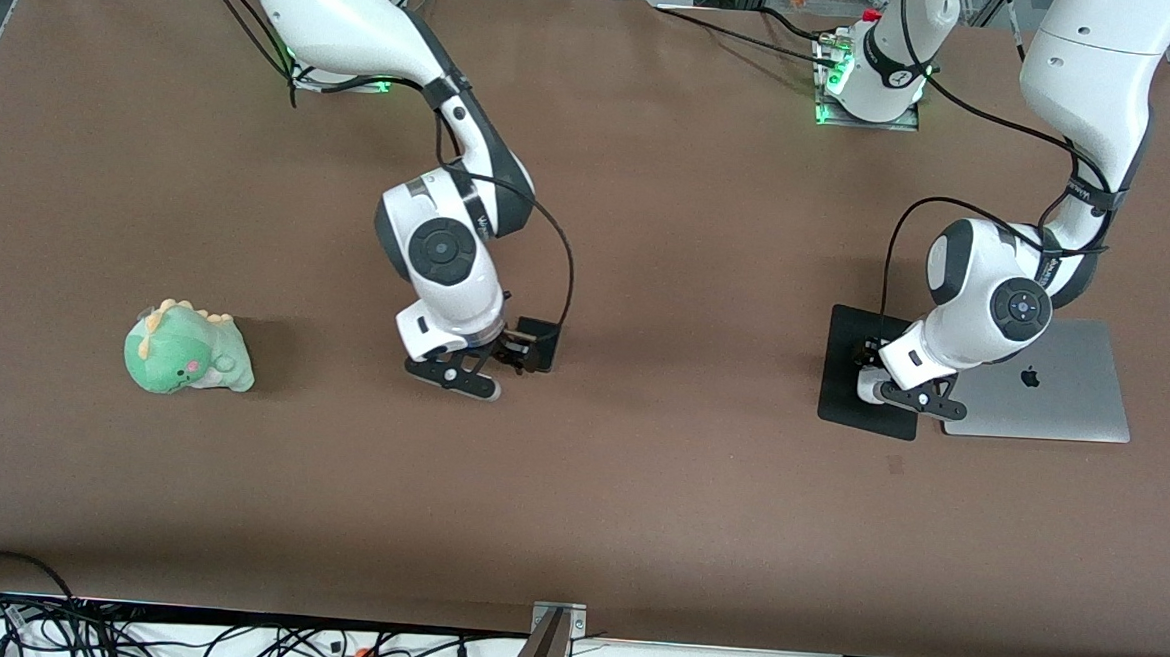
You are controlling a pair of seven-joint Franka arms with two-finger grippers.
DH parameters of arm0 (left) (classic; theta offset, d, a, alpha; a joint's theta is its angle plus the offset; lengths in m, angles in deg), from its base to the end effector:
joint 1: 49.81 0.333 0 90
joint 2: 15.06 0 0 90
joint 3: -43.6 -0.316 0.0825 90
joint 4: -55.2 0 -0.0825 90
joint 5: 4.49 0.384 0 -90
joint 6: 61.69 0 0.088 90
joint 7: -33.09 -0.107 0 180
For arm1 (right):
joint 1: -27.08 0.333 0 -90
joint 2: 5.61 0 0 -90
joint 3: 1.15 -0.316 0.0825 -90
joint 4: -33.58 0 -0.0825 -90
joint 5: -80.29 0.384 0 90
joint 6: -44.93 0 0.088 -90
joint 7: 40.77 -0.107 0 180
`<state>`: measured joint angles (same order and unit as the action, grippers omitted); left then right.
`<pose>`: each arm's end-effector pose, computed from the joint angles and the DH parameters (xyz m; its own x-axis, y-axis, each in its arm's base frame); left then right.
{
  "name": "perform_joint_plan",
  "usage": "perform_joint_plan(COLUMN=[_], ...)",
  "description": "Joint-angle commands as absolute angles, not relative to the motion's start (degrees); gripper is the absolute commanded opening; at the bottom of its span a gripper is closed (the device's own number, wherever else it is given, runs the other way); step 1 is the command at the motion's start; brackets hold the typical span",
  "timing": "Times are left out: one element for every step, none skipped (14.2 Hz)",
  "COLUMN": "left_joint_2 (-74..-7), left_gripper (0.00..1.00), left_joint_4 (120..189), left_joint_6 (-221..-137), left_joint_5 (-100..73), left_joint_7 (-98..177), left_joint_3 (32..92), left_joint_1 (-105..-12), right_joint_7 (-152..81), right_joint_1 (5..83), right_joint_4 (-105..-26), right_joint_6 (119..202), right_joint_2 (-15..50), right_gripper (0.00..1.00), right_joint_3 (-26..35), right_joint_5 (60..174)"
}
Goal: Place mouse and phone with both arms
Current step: 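Lower the mouse onto the pad while the right gripper grasps the phone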
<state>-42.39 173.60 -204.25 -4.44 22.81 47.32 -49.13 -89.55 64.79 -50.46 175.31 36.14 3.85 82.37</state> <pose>0.5840 -0.0309 0.1938 0.9731 -0.2255 -0.0483 -0.2238 -0.9739 0.0385 0.6058 0.4040 0.2580 0.9583 -0.2756 0.0760 -0.2729 -0.9610 -0.0435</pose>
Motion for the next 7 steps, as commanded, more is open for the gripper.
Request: perform_joint_plan(left_joint_2=[-40.2,-39.23,-38.35,-37.56,-37.29,-37.38,-37.55], left_gripper=[1.0,1.0,1.0,1.0,1.0,1.0,1.0], left_joint_4=[174.2,173.68,172.28,169.92,165.81,160.72,155.79], left_joint_6=[-203.81,-203.02,-201.28,-197.34,-191.39,-184.19,-177.33], left_joint_5=[-3.44,-3.44,-3.44,-3.44,-3.44,-3.44,-3.35], left_joint_7=[22.45,22.62,22.71,22.71,22.71,22.8,22.8], left_joint_3=[47.73,47.73,47.73,47.73,47.73,47.82,47.82], left_joint_1=[-48.67,-48.67,-48.75,-48.76,-49.02,-49.28,-49.46], right_joint_7=[-92.71,-92.71,-92.71,-92.28,-91.49,-91.22,-90.61], right_joint_1=[66.63,67.24,67.69,67.86,67.95,68.04,68.22], right_joint_4=[-49.74,-49.82,-50.0,-50.18,-50.61,-50.79,-51.23], right_joint_6=[178.6,179.83,180.37,180.37,180.2,180.02,180.02], right_joint_2=[38.5,39.12,39.56,39.74,39.65,39.65,39.65], right_gripper=[1.0,1.0,1.0,1.0,1.0,1.0,1.0], right_joint_3=[4.29,4.29,4.29,4.29,4.29,4.29,4.29], right_joint_5=[82.84,82.75,82.67,82.58,82.49,82.23,82.14])
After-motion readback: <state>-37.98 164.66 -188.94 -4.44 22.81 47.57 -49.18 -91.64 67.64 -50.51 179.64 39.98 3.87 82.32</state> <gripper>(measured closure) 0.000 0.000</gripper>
